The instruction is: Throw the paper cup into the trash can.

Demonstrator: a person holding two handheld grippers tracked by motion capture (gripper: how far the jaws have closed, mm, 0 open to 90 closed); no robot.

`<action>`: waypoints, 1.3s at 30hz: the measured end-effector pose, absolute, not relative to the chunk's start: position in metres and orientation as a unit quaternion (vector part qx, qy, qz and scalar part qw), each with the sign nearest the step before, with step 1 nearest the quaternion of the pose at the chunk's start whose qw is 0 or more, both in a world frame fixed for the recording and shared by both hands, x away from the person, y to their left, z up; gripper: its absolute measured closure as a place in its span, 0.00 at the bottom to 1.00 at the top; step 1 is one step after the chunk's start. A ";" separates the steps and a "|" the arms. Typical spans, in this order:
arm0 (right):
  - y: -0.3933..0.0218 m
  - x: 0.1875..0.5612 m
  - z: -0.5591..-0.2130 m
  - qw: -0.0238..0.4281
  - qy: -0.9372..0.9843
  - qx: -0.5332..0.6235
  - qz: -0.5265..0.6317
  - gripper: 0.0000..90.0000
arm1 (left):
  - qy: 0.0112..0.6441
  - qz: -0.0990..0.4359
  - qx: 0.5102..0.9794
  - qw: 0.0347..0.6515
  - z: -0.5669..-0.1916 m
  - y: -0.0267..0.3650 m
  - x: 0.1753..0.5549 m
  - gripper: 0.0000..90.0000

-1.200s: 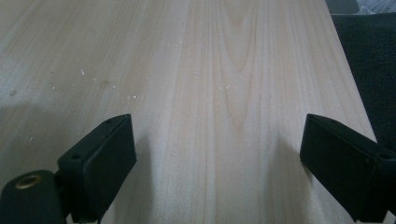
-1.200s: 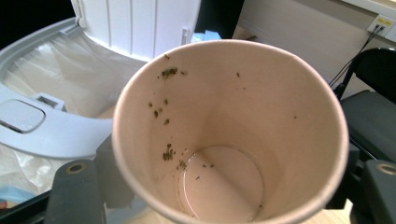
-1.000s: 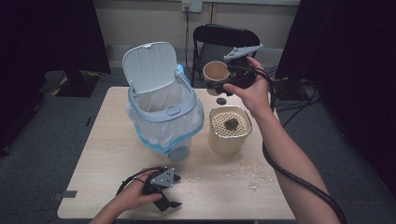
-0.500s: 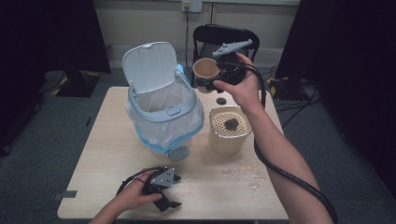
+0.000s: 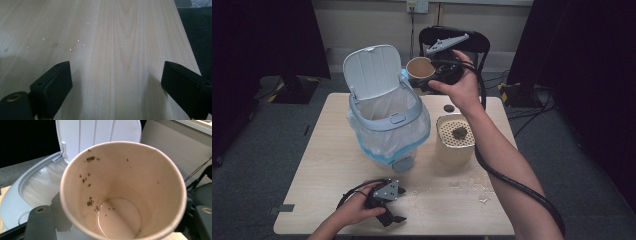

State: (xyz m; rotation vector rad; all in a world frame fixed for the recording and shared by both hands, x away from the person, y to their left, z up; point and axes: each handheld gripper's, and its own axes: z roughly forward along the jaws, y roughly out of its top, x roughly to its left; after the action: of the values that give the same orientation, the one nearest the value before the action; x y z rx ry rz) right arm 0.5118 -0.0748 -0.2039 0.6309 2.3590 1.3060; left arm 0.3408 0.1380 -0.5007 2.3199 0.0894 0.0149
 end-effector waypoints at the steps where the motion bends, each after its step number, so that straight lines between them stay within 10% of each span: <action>1: -0.072 0.512 -0.203 0.184 0.837 0.222 0.465 0.29 | 0.035 0.006 0.916 0.398 -0.501 0.138 0.341 0.10; 39: -0.007 0.512 -0.219 0.142 0.850 0.187 0.472 0.28 | 0.035 0.006 0.917 0.397 -0.500 0.138 0.341 0.10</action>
State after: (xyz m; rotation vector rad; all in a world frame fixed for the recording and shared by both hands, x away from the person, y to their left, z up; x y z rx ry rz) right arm 0.5120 -0.0067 -0.2186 0.5401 2.4512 1.3625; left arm 0.3408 0.1380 -0.5005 2.3227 0.0885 0.0159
